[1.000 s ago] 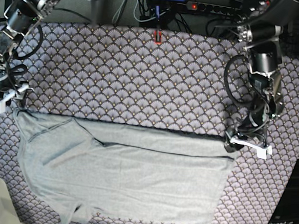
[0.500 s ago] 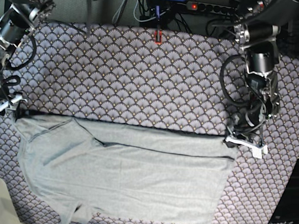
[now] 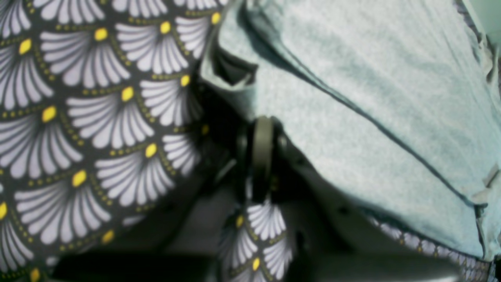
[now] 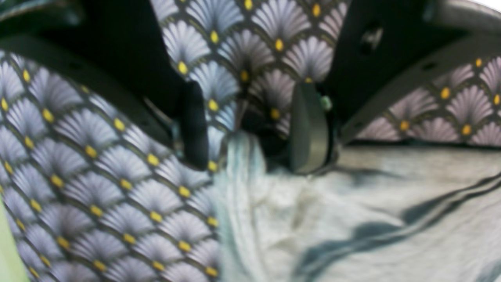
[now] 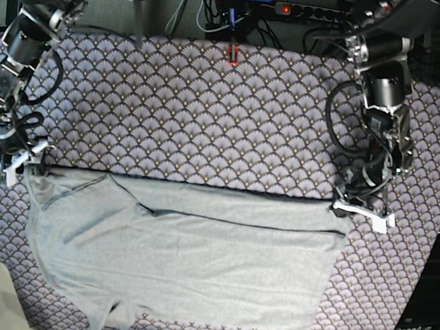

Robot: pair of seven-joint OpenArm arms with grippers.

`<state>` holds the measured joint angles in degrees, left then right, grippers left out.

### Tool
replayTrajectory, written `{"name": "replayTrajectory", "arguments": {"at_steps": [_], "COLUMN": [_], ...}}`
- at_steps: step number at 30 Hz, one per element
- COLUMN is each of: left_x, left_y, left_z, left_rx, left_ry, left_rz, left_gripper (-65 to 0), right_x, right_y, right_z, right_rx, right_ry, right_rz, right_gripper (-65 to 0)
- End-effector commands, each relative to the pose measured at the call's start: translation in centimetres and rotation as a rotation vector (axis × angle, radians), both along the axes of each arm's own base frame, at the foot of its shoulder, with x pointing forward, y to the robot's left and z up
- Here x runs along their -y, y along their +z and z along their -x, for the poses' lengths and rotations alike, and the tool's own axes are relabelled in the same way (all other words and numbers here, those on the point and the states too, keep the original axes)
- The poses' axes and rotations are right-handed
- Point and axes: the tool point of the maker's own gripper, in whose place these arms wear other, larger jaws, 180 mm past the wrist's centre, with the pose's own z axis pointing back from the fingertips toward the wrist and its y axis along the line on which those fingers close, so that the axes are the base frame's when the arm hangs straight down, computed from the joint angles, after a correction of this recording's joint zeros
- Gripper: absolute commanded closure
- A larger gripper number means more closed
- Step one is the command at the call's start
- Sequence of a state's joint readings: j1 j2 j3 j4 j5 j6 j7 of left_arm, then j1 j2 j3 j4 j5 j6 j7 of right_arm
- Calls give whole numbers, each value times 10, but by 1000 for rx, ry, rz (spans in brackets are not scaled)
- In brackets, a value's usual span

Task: Fold the T-shirt properly
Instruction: 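Drag the held shirt edge back with both grippers, folding it over, then pull the shirt edge further with both grippers and release it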

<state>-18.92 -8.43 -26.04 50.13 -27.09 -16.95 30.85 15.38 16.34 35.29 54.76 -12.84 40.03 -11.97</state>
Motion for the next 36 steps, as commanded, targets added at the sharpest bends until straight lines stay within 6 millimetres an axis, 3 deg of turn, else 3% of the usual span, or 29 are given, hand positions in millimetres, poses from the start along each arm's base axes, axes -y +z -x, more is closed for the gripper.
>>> {"name": "replayTrajectory", "arguments": {"at_steps": [1,4,8,9,14,18,23,28,36], "left_x": [-8,-9,-10,-10,-4,-14,-24,-27,-29], "left_y": [22,22,23,24,21,46,57,56,50], "left_z": [-16,-16,-16,-16,-12,-14,-2,14,62], "left_rx": [66,66,67,69,30,71,71,47,-4], "left_ry": [10,10,10,10,-30,-20,-18,-36,-76], "left_rz": [-13,-14,-16,-17,-7,-22,-43,-74,-157], "left_gripper": [0,0,0,0,0,0,0,0,0], "right_x": [8,4,3,5,14,18,22,22,31], "right_y": [23,24,28,26,23,19,6,-9,-8], "right_z": [-14,-16,-16,-13,-4,4,22,43,92], "right_rx": [71,85,126,119,104,85,46,0,26], "right_ry": [0,17,15,15,11,11,13,10,-18], "right_rz": [18,22,17,21,41,50,59,59,105], "right_gripper": [-329,-236,-25,0,0,0,0,0,0]}}
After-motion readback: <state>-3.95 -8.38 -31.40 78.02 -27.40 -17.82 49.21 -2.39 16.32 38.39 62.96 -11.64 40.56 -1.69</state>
